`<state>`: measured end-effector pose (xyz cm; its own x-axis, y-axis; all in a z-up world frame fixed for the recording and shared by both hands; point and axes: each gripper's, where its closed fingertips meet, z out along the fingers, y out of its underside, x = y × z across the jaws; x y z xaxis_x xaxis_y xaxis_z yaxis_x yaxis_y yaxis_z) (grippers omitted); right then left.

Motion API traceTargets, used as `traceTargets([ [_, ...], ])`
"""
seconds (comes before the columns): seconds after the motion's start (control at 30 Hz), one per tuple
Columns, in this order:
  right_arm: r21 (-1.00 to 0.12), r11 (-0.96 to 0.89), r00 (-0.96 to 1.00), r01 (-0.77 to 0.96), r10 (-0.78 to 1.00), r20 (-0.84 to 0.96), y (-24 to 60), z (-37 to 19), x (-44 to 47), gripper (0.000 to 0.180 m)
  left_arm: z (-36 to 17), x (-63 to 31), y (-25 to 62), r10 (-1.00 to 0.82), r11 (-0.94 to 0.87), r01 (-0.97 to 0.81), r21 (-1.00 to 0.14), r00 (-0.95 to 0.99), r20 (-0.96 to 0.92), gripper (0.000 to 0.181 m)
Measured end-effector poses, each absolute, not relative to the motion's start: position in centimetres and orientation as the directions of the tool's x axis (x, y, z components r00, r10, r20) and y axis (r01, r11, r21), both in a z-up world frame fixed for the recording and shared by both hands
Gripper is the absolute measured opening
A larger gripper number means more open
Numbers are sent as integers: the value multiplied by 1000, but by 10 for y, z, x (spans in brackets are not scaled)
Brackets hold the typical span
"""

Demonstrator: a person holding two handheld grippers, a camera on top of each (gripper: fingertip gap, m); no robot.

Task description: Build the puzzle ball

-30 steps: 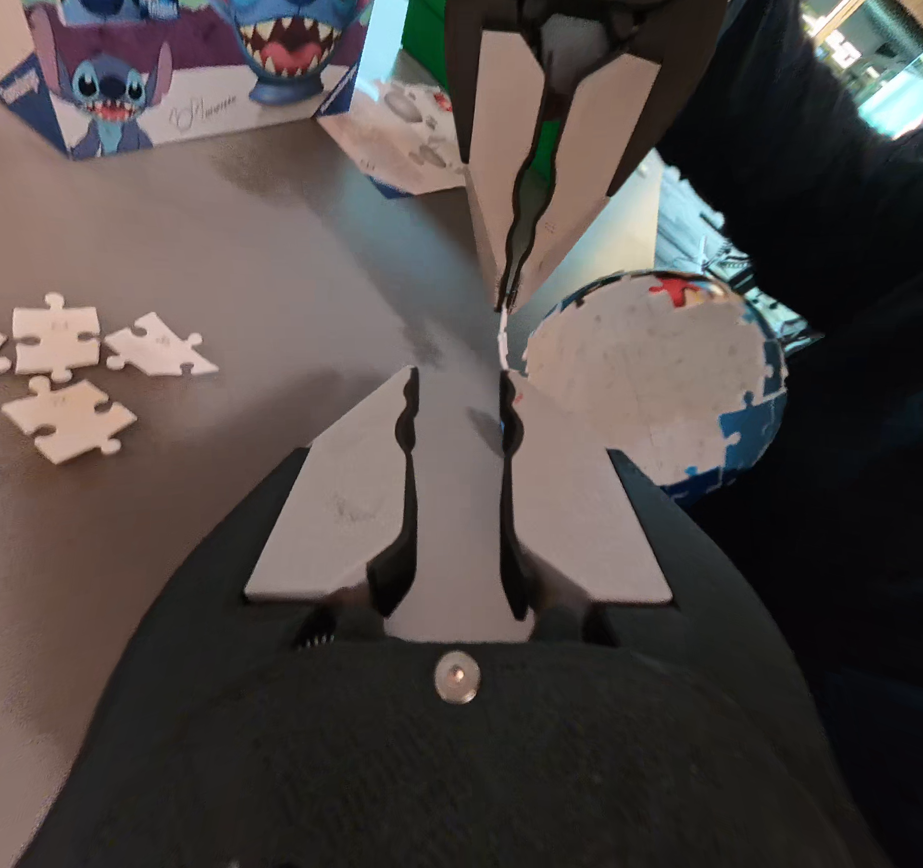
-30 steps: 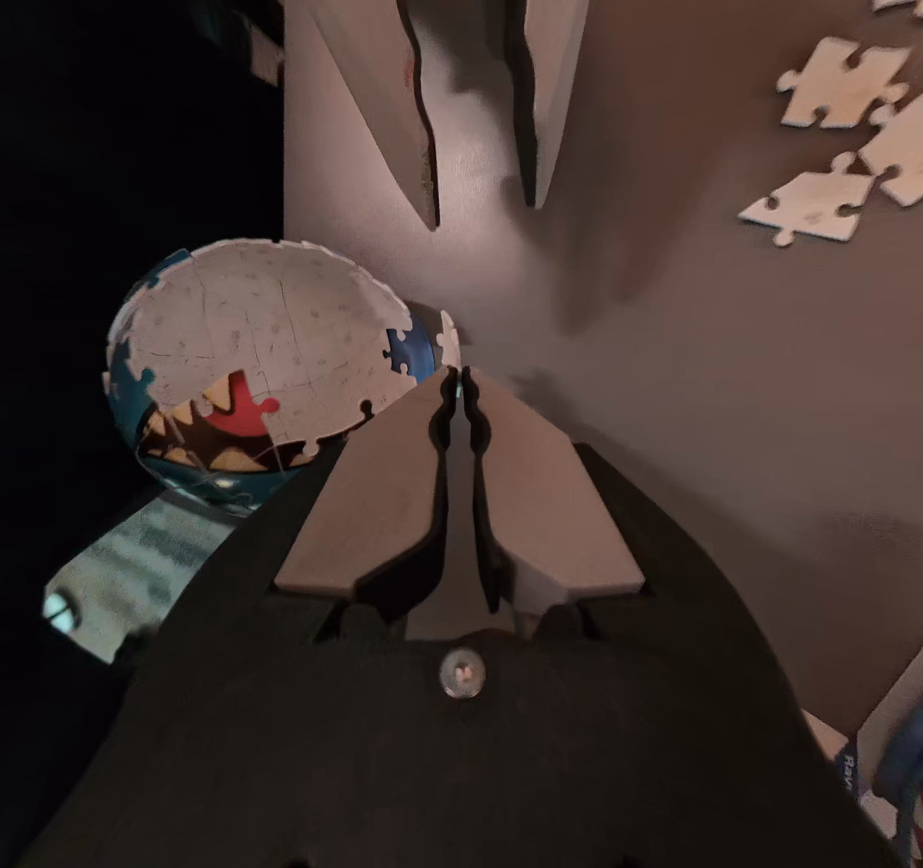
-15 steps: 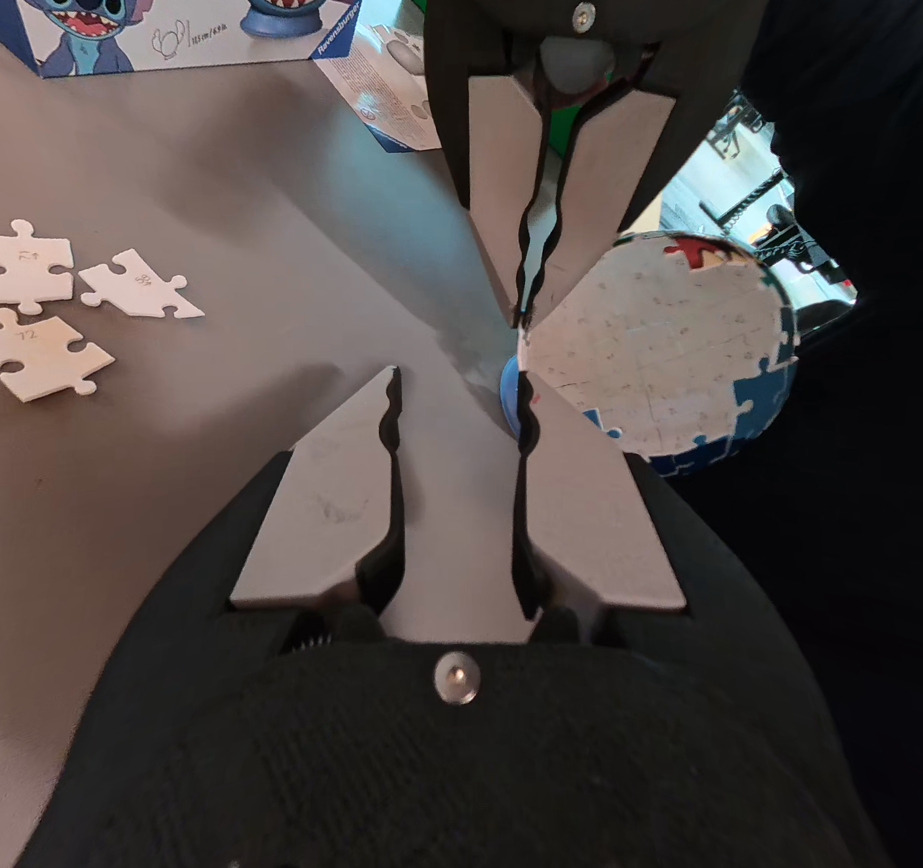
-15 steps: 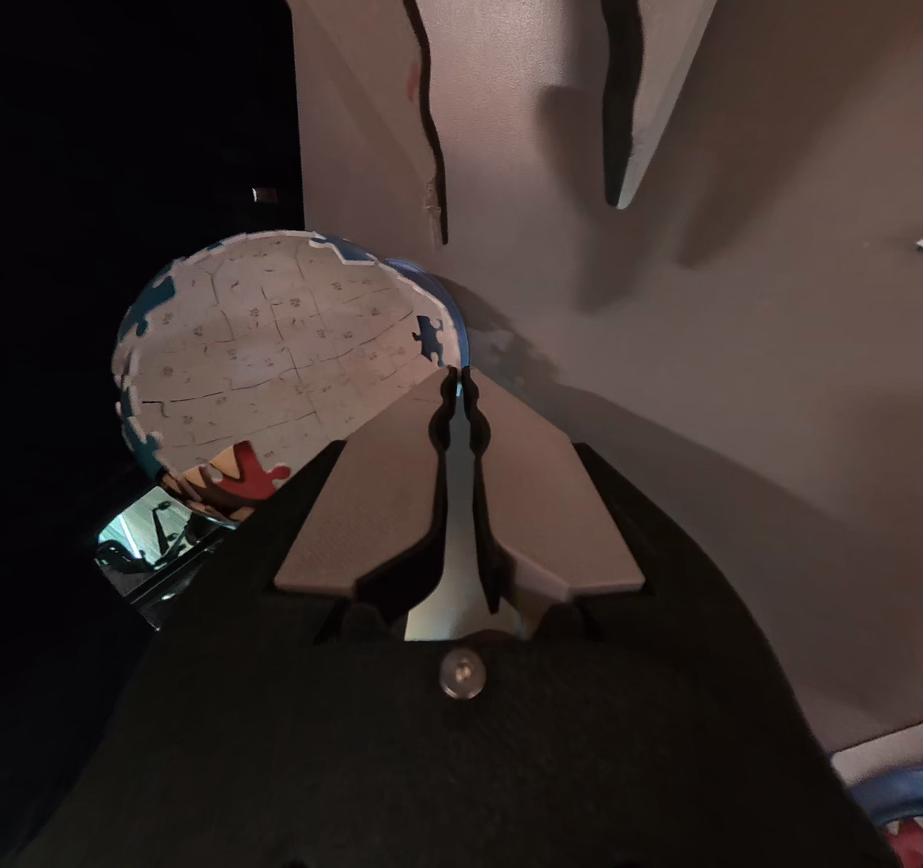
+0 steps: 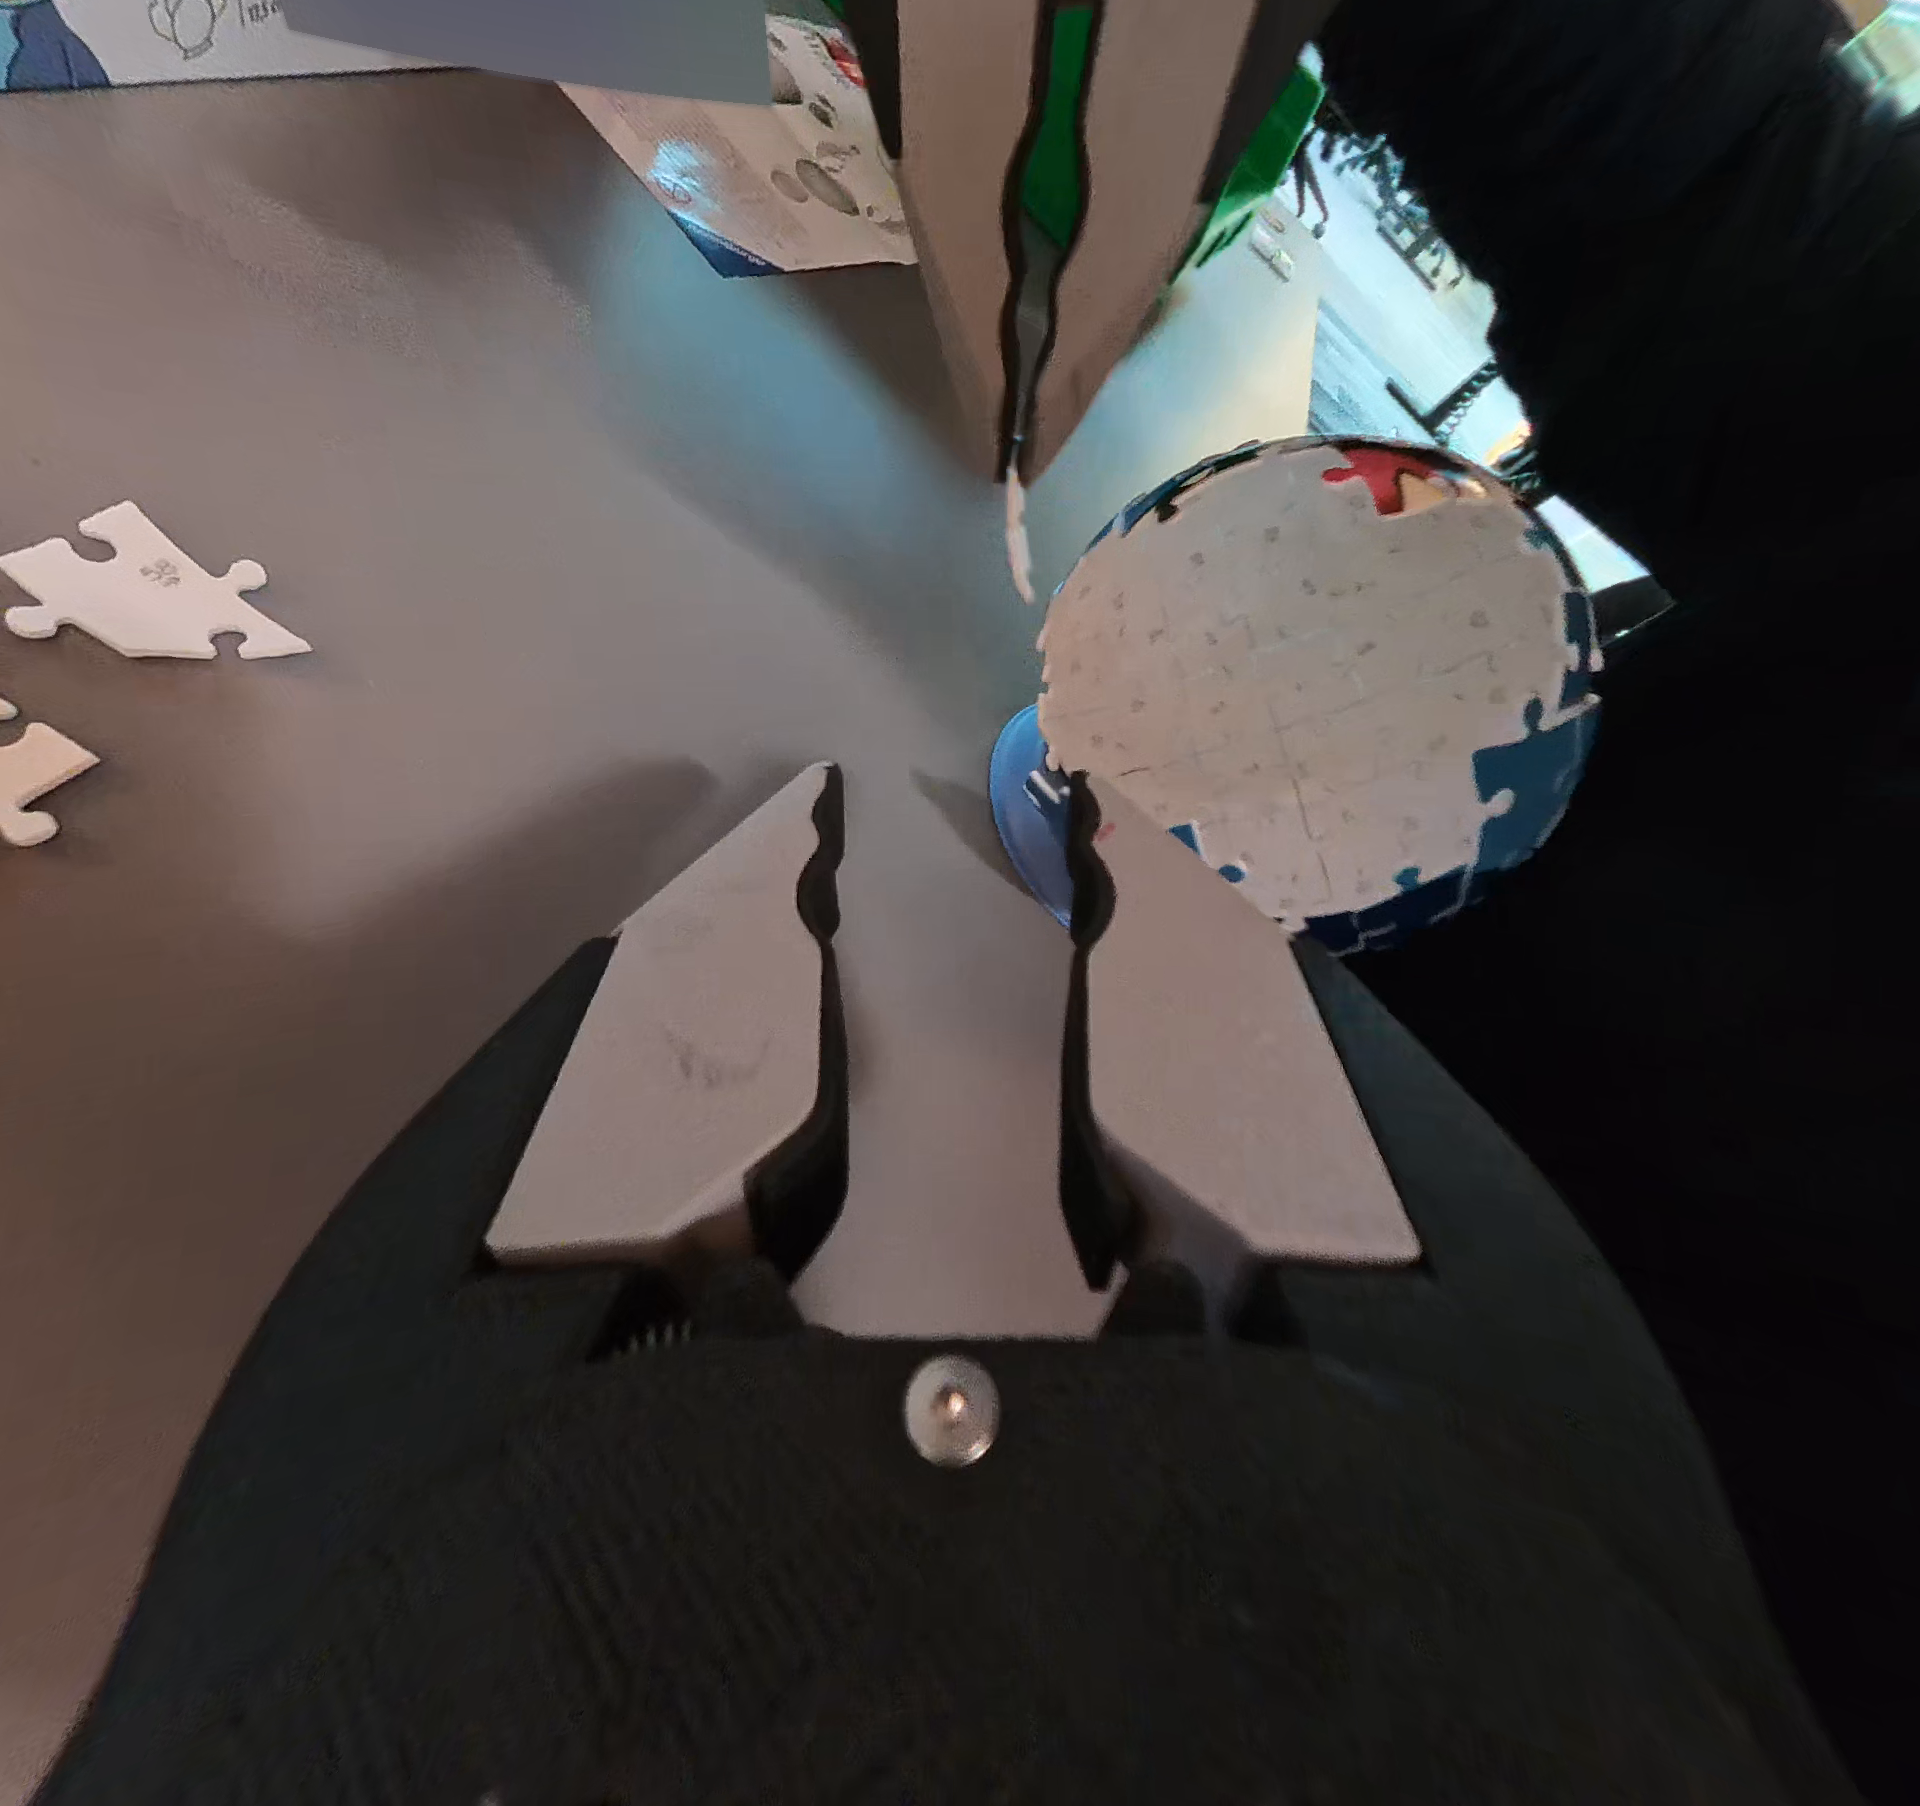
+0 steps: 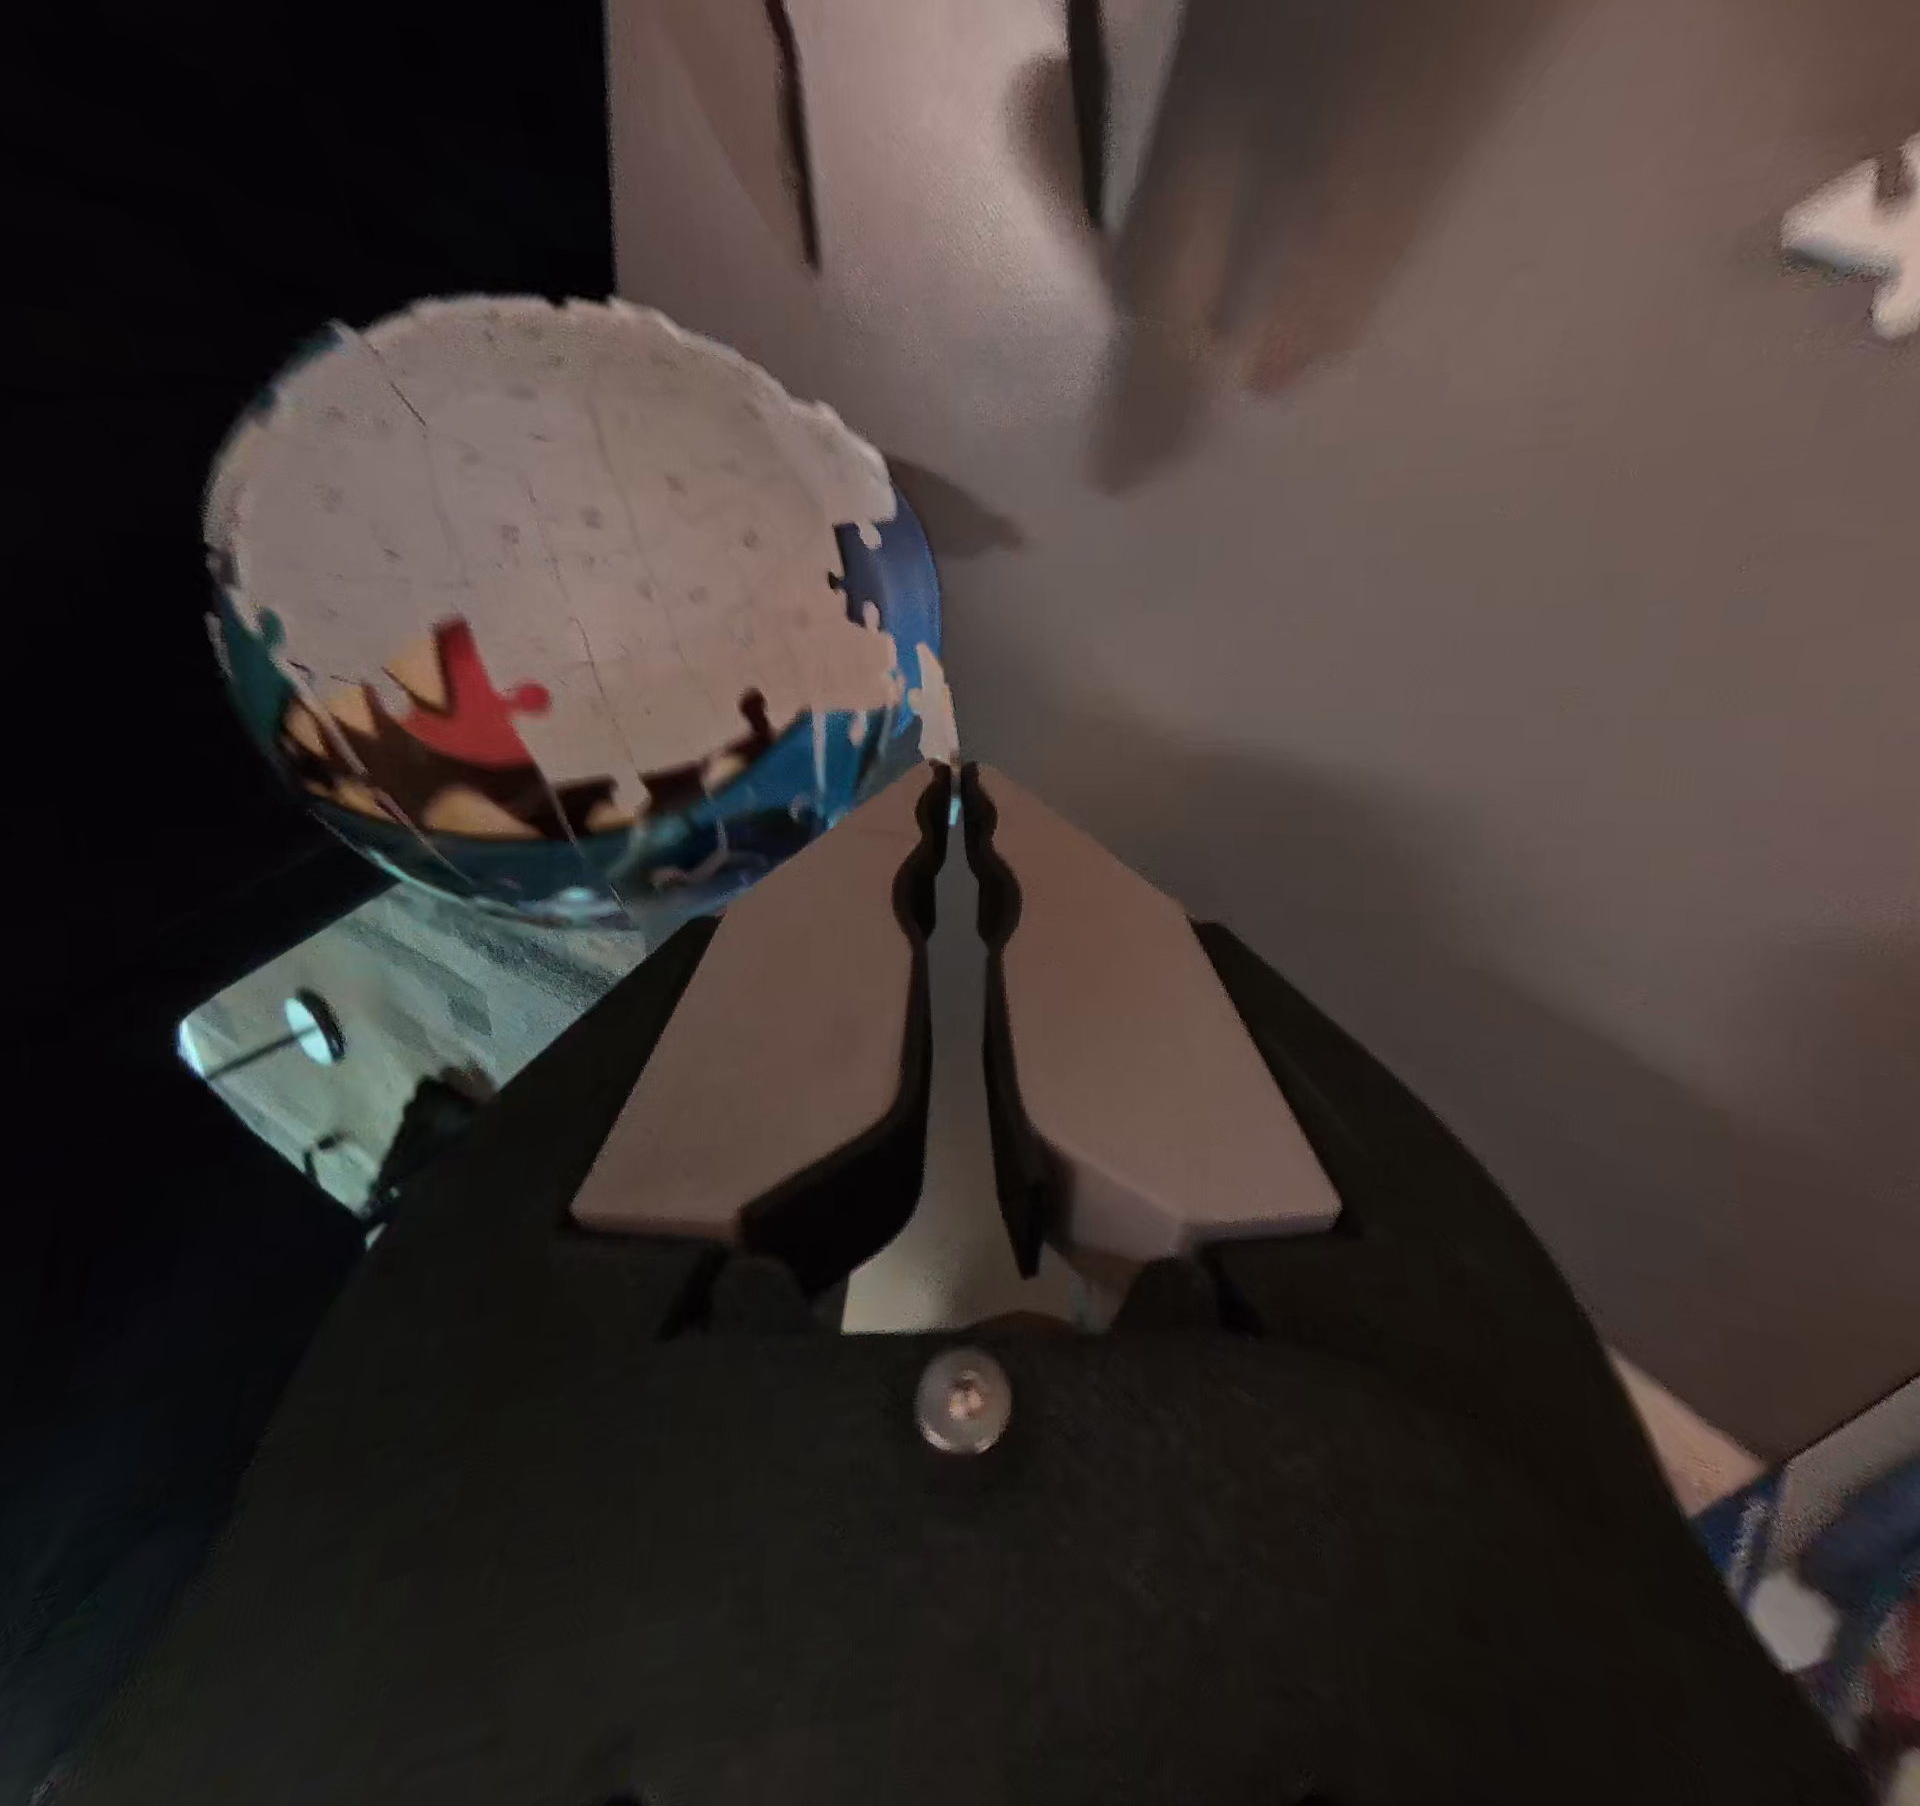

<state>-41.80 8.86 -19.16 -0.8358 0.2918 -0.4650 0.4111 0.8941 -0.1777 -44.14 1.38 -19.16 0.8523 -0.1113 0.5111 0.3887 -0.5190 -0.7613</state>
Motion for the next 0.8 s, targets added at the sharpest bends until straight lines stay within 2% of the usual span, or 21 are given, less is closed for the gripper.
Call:
traceTargets([
  [0.13, -184, 798, -759, 574, 434, -486, 124, -215, -414, 0, -188, -436, 7, -132, -531, 387, -754, 841, 524, 40],
  [0.27, -210, 752, -720, 625, 451, -528, 136, -235, -400, 0, -184, -427, 0, -148, -528, 367, -766, 848, 509, 41],
  [0.4, -264, 748, -737, 609, 411, -536, 135, -243, -394, 0, -181, -417, -7, -163, -511, 357, -782, 853, 496, 41],
  [0.63, -269, 777, -795, 569, 435, -423, 143, -237, -407, 18, -183, -399, -22, -177, -500, 338, -797, 861, 477, 42],
  [0.8, -426, 755, -854, 498, 342, -391, 108, -200, -435, 19, -190, -393, -27, -156, -483, 356, -800, 864, 478, 42],
])
